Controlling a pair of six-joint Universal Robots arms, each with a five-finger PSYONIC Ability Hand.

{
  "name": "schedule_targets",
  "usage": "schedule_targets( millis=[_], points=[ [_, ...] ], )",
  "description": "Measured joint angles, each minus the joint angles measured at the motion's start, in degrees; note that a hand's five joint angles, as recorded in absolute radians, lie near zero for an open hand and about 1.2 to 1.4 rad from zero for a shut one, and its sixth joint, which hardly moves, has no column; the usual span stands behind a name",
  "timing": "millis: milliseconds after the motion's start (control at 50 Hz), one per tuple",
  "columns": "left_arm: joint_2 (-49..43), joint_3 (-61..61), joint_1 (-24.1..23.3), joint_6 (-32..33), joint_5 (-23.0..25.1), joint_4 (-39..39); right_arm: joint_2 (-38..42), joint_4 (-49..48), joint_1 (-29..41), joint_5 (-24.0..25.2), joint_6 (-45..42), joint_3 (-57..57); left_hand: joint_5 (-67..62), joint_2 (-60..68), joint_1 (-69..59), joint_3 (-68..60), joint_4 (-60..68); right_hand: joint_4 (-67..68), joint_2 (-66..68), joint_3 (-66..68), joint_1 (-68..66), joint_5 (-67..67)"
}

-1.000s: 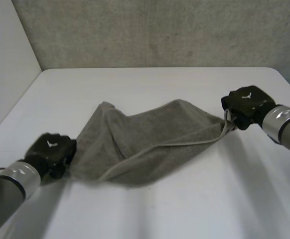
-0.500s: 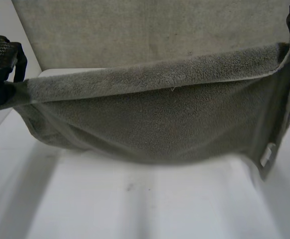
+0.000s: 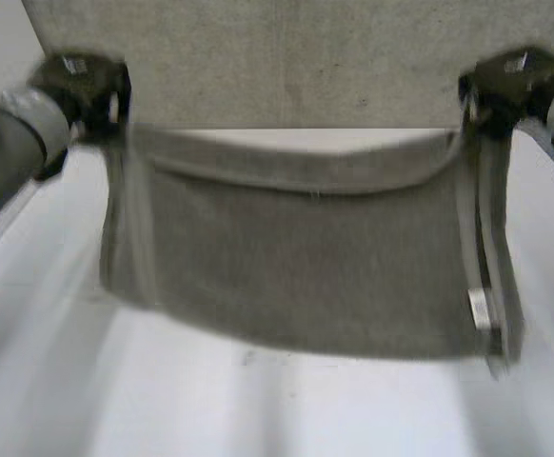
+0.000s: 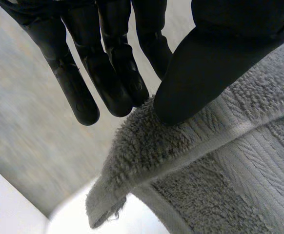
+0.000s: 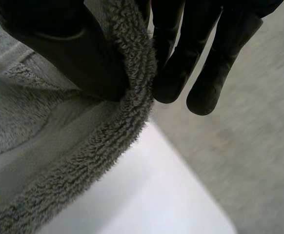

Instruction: Fold the towel.

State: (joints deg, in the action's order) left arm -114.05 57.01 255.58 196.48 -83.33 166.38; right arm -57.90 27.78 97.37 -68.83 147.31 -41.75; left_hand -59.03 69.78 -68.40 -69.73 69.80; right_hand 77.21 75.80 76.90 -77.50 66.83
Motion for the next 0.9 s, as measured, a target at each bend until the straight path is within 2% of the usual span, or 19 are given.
schedule_targets(
  millis=[120,240,340,540,740,900],
  points=[
    [0.7,-14.4,0.0,-9.6,-1.9,6.3,-2.3,-14.6,0.2,-1.0,17.0,9.7,0.0,0.0,-0.2,0.0,0.0,0.0,0.0,0.0,0.0,0.0],
    [4.0,-12.6,0.2,-12.9,-3.0,7.6,-7.6,-18.1,-0.1,0.4,21.7,5.0,0.0,0.0,-0.2,0.0,0.0,0.0,0.0,0.0,0.0,0.0],
    [5.4,-4.2,0.8,-12.9,-2.8,7.5,-9.5,-16.6,-0.1,3.1,17.9,-3.2,0.0,0.0,-0.2,0.0,0.0,0.0,0.0,0.0,0.0,0.2],
    [6.4,23.5,2.0,-10.7,-0.8,14.6,-5.6,-17.7,0.0,7.4,0.6,-24.2,0.0,0.0,-0.2,0.0,0.0,0.0,0.0,0.0,0.0,0.2],
    [4.0,41.5,2.5,0.9,-0.3,26.3,3.0,-31.4,-1.4,8.3,-5.9,-38.1,0.0,0.0,-0.2,0.0,0.0,-0.2,0.0,0.0,0.1,0.0],
    [4.3,43.9,2.9,2.6,-0.2,27.2,1.4,-38.8,-2.4,10.1,-5.5,-45.7,0.0,0.0,-0.2,0.0,0.0,-24.2,-22.5,-23.9,24.9,-24.3]
  ],
)
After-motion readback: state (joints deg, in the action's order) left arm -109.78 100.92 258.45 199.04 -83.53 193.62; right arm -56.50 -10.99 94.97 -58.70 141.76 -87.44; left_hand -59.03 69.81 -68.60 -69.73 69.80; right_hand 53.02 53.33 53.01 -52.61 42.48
